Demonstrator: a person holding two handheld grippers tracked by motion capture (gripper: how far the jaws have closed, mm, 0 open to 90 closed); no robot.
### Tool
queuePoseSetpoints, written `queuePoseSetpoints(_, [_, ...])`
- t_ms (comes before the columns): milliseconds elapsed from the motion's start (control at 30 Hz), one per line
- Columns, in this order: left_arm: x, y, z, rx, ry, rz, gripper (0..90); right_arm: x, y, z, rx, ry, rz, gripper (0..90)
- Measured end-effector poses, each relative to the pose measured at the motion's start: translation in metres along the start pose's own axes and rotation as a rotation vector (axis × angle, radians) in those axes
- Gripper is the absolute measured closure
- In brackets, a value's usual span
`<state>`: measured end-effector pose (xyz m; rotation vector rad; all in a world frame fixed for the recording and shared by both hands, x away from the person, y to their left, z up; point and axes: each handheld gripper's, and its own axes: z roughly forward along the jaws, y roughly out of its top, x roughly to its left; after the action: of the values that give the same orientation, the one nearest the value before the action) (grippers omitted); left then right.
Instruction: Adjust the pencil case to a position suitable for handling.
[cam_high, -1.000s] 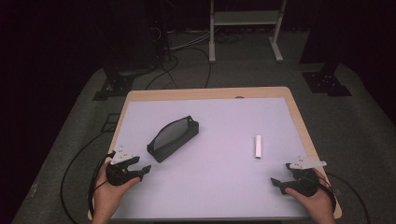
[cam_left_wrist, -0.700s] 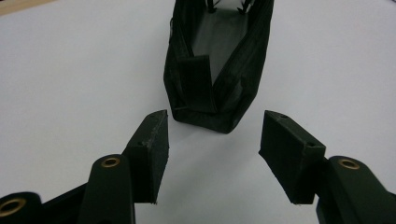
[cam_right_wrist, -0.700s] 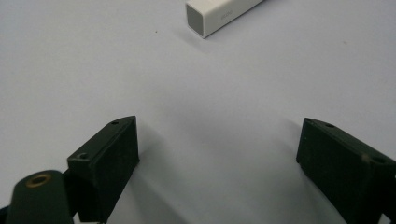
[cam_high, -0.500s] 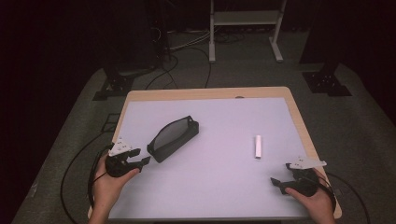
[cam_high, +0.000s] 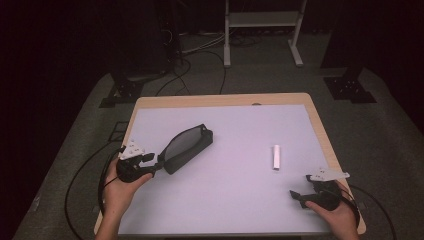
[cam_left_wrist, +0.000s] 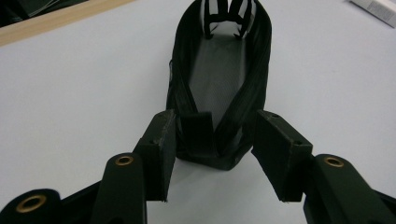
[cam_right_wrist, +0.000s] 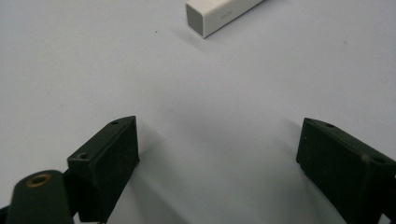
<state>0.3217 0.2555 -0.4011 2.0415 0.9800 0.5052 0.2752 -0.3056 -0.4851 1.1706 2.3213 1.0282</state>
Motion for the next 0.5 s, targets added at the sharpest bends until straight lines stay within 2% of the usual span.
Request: queuePoseSetpoints(500, [0.009,0.025,0.013,-0.017,-0.009,0.012,50.7,0.000,0.000,0.000,0.001,0.000,-0.001,11.8])
